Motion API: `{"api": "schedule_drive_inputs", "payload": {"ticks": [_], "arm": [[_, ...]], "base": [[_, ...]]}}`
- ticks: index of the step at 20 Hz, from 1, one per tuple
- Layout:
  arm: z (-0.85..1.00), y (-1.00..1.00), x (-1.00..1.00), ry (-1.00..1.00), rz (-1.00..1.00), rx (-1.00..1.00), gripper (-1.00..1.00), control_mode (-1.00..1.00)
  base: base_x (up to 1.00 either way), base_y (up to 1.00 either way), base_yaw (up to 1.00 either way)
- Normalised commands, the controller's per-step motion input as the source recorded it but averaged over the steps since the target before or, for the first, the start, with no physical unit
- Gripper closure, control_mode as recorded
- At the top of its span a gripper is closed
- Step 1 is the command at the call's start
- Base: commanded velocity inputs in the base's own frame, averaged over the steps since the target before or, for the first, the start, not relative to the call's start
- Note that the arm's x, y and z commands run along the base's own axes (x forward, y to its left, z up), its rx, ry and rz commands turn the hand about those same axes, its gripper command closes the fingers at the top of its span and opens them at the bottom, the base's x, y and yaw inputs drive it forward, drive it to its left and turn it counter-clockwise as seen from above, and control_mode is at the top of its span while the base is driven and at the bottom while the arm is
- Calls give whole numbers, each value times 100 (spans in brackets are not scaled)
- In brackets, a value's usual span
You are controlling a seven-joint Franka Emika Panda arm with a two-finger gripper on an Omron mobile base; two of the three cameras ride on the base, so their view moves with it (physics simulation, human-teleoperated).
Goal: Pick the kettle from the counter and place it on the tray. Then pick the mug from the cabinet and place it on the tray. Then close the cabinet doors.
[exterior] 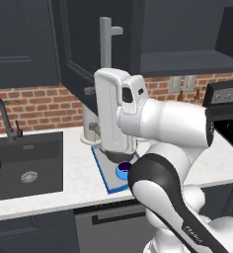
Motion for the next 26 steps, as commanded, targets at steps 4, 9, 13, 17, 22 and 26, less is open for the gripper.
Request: {"api": "schedule_drive_inputs", "payload": {"ticks": [4, 9, 13, 17, 22, 26], "arm": [[0, -67, 29, 0, -16, 0, -100, -100], [0, -66, 32, 0, -11, 0, -100, -100], [0, -63, 35, 0, -7, 0, -100, -100], [0, -59, 38, 0, -6, 0, -100, -100], [0, -55, 40, 0, -5, 0, -100, -100], [-1, -49, 48, 0, -3, 0, -100, -100]], "base": [[0, 0, 0], [0, 0, 0], [0, 0, 0], [0, 0, 0], [0, 0, 0], [0, 0, 0]]}}
